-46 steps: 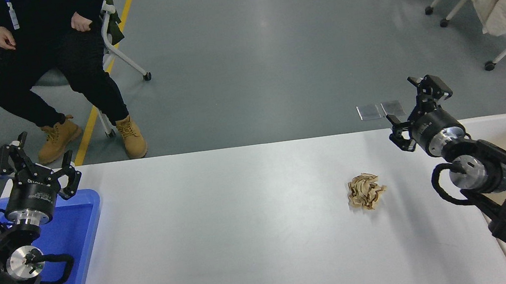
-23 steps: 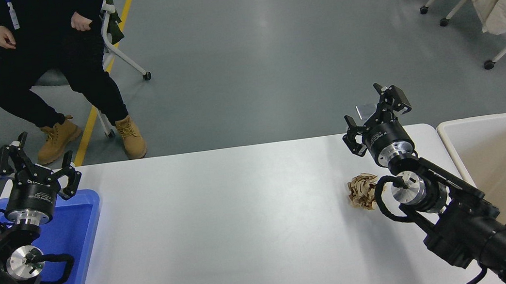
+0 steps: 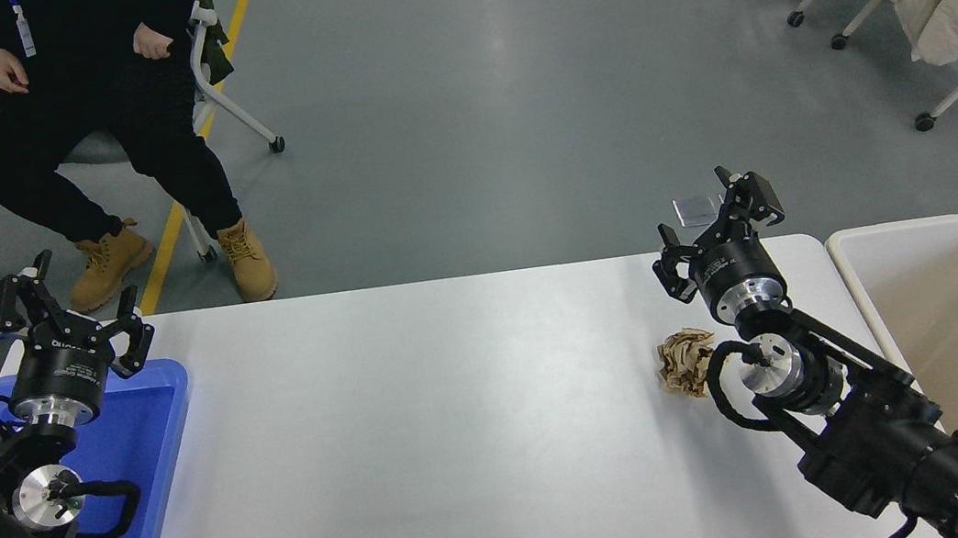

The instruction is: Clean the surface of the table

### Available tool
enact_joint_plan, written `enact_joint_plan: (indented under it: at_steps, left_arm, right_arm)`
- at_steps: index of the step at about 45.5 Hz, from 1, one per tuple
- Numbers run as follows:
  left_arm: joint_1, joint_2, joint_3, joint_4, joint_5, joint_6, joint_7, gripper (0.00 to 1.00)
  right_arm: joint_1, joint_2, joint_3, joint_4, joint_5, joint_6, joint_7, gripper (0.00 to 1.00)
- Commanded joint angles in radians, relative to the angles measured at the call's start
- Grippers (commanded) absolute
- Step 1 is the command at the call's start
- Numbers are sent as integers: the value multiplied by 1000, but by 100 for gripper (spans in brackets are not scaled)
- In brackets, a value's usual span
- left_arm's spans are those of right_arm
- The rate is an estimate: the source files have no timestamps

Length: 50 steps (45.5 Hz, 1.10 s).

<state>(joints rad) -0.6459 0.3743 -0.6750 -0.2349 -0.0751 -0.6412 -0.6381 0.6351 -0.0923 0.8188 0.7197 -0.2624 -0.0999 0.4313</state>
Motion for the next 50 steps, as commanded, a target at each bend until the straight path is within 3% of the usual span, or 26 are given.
enact_joint_plan:
  at_steps: [1, 7, 20, 30, 42, 50]
  left_arm:
    - [0, 0, 0, 0, 0, 0, 0, 100]
    - [0, 0, 0, 0, 0, 0, 0, 100]
    - [0, 0, 0, 0, 0, 0, 0, 100]
    - [0, 0, 0, 0, 0, 0, 0, 100]
    - [0, 0, 0, 0, 0, 0, 0, 100]
    - [0, 0, 0, -1, 0, 0, 0, 100]
  right_arm:
    - [55, -109, -277, 35, -191, -7, -8, 98]
    - [132, -198, -502, 66, -331, -14, -25, 98]
    - [337, -328, -865, 75, -431, 8, -201, 98]
    - [483, -385, -1099, 78, -465, 120, -246, 98]
    - [587, -406, -1182, 155, -587, 284, -306, 99]
    - [601, -376, -1182, 185, -669, 301, -306, 99]
